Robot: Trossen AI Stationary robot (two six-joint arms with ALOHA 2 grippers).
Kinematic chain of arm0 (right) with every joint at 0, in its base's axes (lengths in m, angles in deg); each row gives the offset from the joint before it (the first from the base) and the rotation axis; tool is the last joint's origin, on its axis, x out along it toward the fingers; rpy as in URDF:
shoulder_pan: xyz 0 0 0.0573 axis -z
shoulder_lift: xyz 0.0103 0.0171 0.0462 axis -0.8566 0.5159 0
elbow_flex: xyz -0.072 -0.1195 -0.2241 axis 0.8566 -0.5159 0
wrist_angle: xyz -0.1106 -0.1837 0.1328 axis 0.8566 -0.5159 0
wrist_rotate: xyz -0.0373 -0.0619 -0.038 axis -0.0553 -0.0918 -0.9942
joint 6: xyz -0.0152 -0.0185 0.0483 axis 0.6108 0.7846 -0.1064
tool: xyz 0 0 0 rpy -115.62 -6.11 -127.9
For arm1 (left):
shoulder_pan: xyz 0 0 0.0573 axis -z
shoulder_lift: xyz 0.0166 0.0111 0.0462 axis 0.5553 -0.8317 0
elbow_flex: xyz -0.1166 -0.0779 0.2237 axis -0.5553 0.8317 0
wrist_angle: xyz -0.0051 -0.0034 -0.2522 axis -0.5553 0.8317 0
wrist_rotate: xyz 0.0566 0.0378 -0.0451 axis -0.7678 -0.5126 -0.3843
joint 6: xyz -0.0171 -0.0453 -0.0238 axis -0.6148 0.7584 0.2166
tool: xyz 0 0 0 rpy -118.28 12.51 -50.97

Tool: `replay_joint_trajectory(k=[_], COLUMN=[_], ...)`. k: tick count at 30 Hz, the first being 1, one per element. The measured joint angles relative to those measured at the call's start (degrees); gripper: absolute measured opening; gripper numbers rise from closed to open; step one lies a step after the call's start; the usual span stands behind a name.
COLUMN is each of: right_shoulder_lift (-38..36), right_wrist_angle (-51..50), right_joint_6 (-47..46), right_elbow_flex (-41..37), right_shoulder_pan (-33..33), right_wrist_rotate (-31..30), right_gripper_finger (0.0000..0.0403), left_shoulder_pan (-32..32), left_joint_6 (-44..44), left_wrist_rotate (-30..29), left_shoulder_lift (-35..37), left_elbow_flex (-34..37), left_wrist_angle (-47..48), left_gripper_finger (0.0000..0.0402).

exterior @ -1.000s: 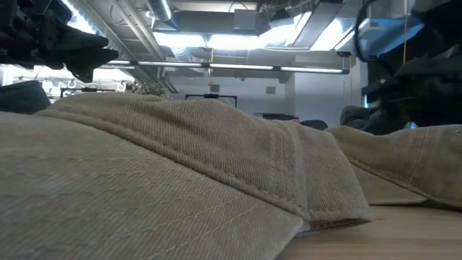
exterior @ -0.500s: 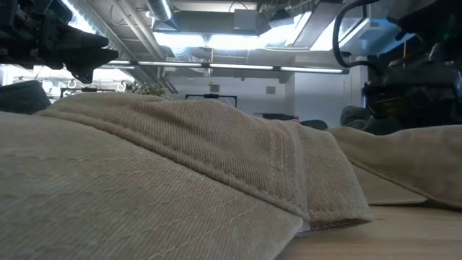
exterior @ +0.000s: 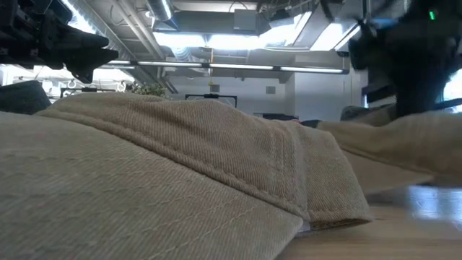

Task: Pick & Place hat
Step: Put the right brown cap into the orange bin

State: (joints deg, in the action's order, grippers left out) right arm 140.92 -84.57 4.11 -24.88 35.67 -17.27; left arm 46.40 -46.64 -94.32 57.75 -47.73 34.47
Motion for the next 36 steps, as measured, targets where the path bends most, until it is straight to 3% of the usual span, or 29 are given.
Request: replay_joint_trajectory(k=[9, 13, 21, 36], right_shoulder_lift=[-1.5, -4.1, -9.7, -8.8], right_wrist_angle=[-15.4, -16.7, -14.8, -4.2], right_joint_6=[16.7, 23.1, 34.0, 46.6], right_elbow_flex=[16.7, 22.1, 28.6, 31.7], right_shoulder_pan=[4.5, 7.0, 15.4, 40.9], right_wrist_rotate=[-5.7, -13.0, -19.8, -18.9], right_gripper_finger=[0.0007, 0.0007, 0.0007, 0.0006], left_shoulder_pan=[0.0, 0.0, 0.0, 0.0], left_joint_6=[0.0, 0.0, 0.0, 0.4], left_wrist_rotate=[0.0, 0.0, 0.0, 0.0], left_shoulder_lift=[-0.1, -0.6, -1.0, -1.1], left_elbow_flex=[0.0, 0.0, 0.0, 0.0], left_wrist_angle=[0.0, 0.0, 0.0, 0.0], left_gripper_finger=[0.0173, 0.0173, 0.0173, 0.0173])
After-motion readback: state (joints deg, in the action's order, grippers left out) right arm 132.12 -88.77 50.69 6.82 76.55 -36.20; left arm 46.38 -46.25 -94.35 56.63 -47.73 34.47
